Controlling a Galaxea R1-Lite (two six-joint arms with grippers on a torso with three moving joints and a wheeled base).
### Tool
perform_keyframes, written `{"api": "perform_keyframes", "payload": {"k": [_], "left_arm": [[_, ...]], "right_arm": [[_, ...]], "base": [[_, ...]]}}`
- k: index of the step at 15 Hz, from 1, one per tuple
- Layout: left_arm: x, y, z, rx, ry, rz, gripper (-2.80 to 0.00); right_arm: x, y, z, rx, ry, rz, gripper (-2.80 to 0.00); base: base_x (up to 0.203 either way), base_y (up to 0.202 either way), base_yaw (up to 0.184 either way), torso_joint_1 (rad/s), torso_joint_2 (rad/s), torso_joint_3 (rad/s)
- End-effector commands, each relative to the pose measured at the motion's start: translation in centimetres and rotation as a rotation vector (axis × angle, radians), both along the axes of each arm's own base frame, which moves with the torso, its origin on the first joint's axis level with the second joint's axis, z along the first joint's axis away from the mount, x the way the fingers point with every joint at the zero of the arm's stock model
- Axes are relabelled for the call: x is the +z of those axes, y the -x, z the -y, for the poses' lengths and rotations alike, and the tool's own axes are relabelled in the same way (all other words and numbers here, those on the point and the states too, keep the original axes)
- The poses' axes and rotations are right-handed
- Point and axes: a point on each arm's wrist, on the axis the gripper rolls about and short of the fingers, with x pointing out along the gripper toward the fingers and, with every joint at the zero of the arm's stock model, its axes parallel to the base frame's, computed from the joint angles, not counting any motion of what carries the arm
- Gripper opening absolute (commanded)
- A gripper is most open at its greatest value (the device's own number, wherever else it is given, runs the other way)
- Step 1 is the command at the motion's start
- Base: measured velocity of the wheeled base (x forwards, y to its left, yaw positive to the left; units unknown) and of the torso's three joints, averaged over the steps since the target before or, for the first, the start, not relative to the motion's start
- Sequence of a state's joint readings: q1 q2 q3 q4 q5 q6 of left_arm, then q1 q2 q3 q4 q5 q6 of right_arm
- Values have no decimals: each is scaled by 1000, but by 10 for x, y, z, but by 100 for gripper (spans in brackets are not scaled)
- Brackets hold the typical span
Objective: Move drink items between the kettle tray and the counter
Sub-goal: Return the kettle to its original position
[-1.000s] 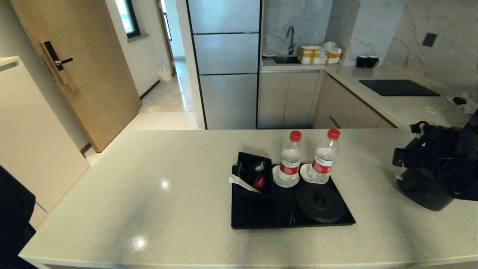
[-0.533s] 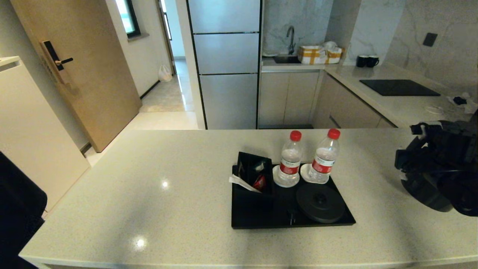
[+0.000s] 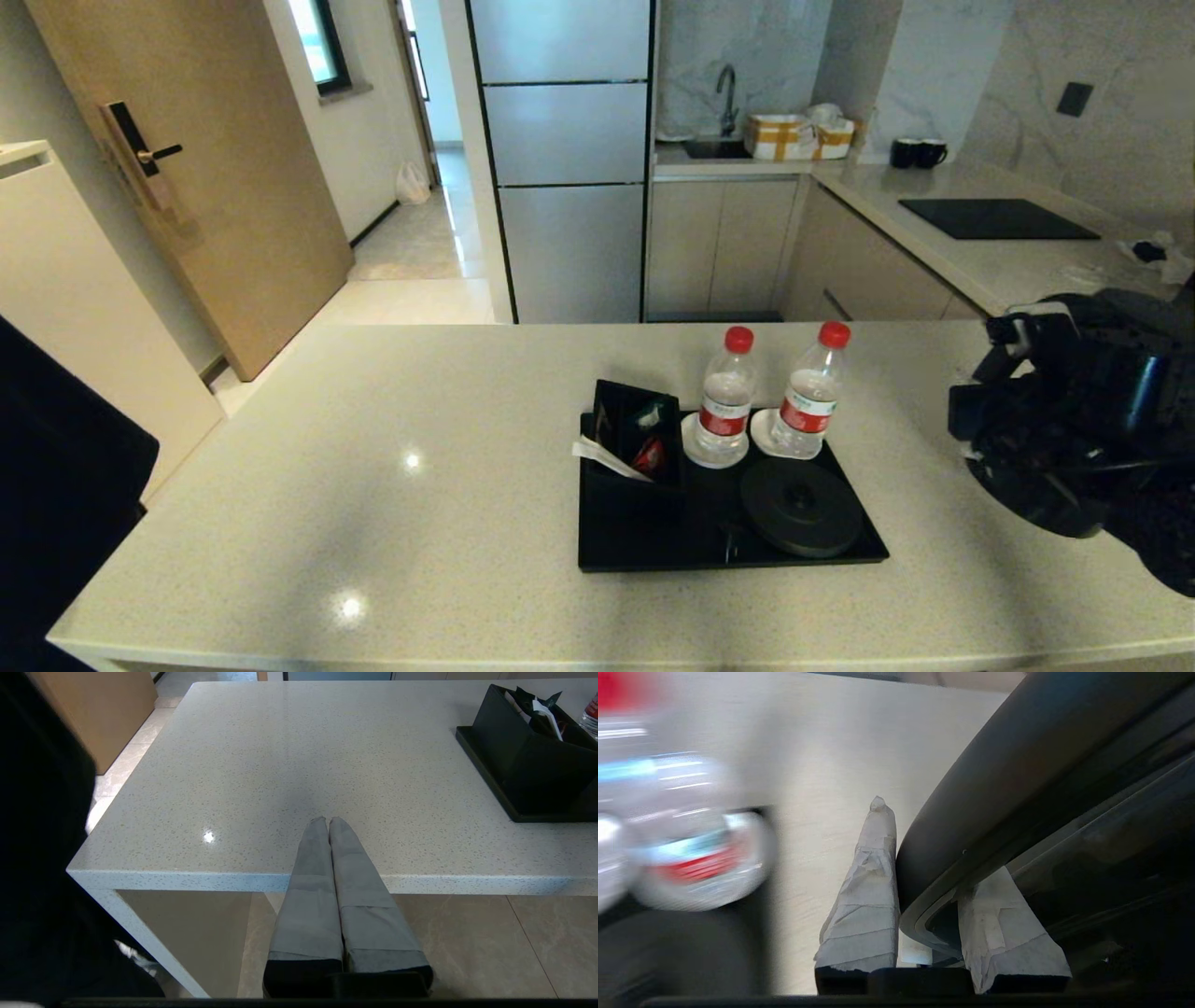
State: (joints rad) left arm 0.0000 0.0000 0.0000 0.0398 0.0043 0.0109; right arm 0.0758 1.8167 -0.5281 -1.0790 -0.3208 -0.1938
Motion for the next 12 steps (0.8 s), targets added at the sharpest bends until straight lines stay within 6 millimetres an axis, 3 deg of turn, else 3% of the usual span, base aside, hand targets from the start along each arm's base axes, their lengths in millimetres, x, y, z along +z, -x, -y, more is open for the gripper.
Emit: {"api": "perform_keyframes", "payload": {"k": [1,8,12], "left_arm": [[0,0,0,0,0,0,-280],[0,0,0,0,0,0,-280],[0,0,0,1,0,0,-280]], "right_arm": [[15,18,-32,63,14,41,-280],[18,65,-131,177,90,39,-280],[10,76,-169,195,127,29,-280]], "base": [[0,0,0,0,0,0],[0,0,0,0,0,0],[0,0,0,0,0,0]]}}
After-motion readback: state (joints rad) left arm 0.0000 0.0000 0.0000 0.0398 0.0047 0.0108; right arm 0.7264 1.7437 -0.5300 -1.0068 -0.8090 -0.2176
